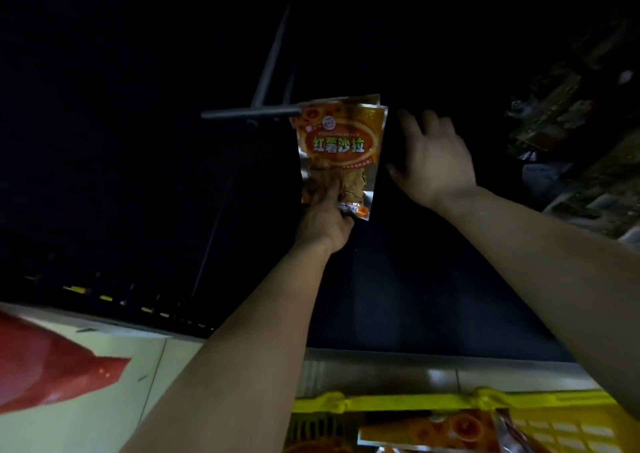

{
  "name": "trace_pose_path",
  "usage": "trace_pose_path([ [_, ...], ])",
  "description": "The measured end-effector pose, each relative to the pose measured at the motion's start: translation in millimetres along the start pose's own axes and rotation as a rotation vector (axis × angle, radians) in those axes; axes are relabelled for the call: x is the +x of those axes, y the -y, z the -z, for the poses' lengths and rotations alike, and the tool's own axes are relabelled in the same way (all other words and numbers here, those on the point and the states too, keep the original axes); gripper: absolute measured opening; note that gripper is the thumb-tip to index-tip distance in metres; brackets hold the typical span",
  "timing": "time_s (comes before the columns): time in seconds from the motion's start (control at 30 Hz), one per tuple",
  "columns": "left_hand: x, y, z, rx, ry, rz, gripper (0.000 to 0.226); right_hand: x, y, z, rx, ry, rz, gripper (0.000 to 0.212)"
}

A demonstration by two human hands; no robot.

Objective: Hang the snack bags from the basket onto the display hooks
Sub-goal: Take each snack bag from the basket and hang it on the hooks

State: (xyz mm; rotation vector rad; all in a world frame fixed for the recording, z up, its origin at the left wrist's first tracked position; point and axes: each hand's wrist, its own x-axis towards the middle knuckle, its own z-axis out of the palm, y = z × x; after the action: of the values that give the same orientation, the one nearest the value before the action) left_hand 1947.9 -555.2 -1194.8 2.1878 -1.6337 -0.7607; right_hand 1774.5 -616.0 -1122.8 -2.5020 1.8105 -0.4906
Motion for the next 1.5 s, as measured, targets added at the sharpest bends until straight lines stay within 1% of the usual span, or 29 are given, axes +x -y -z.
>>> trace_pose_path([
  [0.07, -0.4, -3.4, 1.4, 0.01, 0.011, -0.01, 0.087, -13.6, -15.0, -2.1, 0.015, 0.088, -0.045, 0.084],
  [0.17, -13.0, -8.6, 1.2, 0.032, 0.036, -0.023, 0.081, -34.3, -25.4, -0.4, 0.058, 0.216, -0.1, 0.081],
  [0.33, -64.3, -16.2, 18.8, 0.12, 0.099, -0.015, 0.078, -91.1, -22.1, 26.1, 0.066, 0.371, -0.108, 0.072],
  [0.43, -104.1, -24.1, 39.8, 0.146, 0.126, 0.0, 0.077, -126.9, -14.0, 54.4, 0.064, 0.397, -0.11, 0.069],
  [0.63, -211.3, -38.4, 70.7, 0.187, 0.151, -0.053, 0.073, -208.9, 4.6, 120.3, 0.08, 0.407, -0.109, 0.065],
  [0.8, -299.7, -27.9, 65.5, 0.205, 0.157, -0.072, 0.069, -282.6, 6.9, 148.3, 0.094, 0.43, -0.111, 0.061],
  [0.87, -329.2, -17.2, 52.4, 0.209, 0.171, -0.082, 0.067, -311.6, 4.7, 147.1, 0.095, 0.452, -0.108, 0.06],
  [0.93, -351.9, -5.9, 39.3, 0.219, 0.204, -0.044, 0.066, -337.7, 1.2, 141.6, 0.121, 0.49, -0.127, 0.056],
  [1.03, -372.2, 11.6, 22.2, 0.247, 0.263, 0.033, 0.065, -367.7, -4.2, 125.9, 0.142, 0.598, -0.174, 0.054],
  [1.1, -377.5, 20.9, 15.3, 0.249, 0.266, 0.06, 0.061, -381.1, -5.0, 112.9, 0.185, 0.663, -0.172, 0.056],
  [1.17, -377.7, 29.3, 12.0, 0.235, 0.217, 0.079, 0.054, -387.4, -1.5, 99.4, 0.247, 0.716, -0.142, 0.056],
  [1.27, -372.4, 39.5, 11.4, 0.232, 0.134, 0.075, 0.041, -386.6, 11.7, 76.9, 0.257, 0.796, -0.138, 0.056],
  [1.37, -364.1, 45.7, 10.9, 0.252, 0.054, 0.031, 0.021, -389.2, 28.0, 52.2, 0.232, 0.874, -0.189, 0.071],
  [1.43, -359.1, 48.3, 10.0, 0.261, 0.007, -0.001, 0.012, -395.5, 34.6, 38.0, 0.202, 0.908, -0.209, 0.08],
  [1.5, -357.4, 49.3, 8.7, 0.259, 0.014, -0.022, 0.009, -402.2, 36.2, 30.0, 0.175, 0.879, -0.201, 0.08],
])
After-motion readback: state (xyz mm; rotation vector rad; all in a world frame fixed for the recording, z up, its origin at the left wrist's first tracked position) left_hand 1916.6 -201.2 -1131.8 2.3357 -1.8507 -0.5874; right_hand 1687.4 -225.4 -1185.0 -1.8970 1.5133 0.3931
